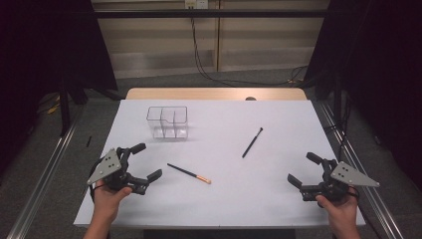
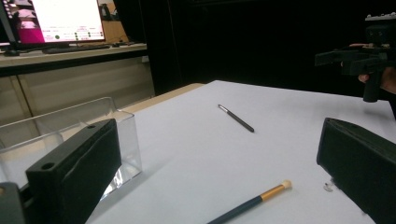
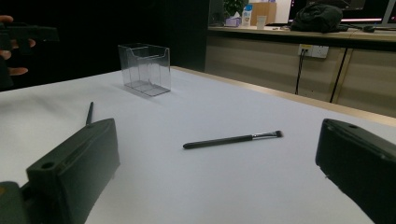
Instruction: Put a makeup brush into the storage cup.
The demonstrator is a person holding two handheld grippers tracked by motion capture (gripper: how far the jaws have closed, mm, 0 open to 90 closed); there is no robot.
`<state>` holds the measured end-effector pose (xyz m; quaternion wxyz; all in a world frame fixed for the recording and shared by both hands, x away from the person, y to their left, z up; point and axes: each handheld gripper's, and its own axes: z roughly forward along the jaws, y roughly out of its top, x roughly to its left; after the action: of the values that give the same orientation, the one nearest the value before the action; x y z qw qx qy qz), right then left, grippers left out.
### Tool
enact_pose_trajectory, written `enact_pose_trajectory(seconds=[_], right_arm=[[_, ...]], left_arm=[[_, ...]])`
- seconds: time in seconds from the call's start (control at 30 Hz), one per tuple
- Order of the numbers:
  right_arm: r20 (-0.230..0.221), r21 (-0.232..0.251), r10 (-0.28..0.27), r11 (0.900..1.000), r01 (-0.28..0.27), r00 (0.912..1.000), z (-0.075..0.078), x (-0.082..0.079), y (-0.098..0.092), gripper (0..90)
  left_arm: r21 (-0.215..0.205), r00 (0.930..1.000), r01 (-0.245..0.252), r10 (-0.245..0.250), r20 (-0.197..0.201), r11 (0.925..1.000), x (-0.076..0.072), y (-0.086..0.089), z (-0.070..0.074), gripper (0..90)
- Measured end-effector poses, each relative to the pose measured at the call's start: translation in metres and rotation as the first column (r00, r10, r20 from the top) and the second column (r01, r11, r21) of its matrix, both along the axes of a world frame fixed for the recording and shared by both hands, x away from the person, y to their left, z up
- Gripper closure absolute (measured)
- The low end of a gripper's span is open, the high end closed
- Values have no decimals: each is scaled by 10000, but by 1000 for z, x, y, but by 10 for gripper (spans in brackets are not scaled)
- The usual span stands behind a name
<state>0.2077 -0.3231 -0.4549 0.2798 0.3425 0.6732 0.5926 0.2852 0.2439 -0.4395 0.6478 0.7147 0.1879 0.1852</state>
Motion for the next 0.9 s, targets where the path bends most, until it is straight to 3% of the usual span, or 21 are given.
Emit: enact_pose_trajectory(seconds=[0.07,0.17,0.37,0.9], right_arm=[[21,-42,47,10000,-47,10000,0,-1,0,0],[6,-130,95,9999,-95,10000,-1,-3,-1,0],[59,-39,-1,10000,1,10000,1,-5,-3,0],[133,12,326,9995,-326,9994,2,4,4,0]], left_arm=[[-150,9999,127,-128,-38,9998,6,-8,0,0],[5,9995,316,-316,20,9995,11,-16,1,0],[-69,9986,531,-531,6,9986,19,-30,2,0],[-349,9961,879,-880,-31,9955,42,-70,-2,0]])
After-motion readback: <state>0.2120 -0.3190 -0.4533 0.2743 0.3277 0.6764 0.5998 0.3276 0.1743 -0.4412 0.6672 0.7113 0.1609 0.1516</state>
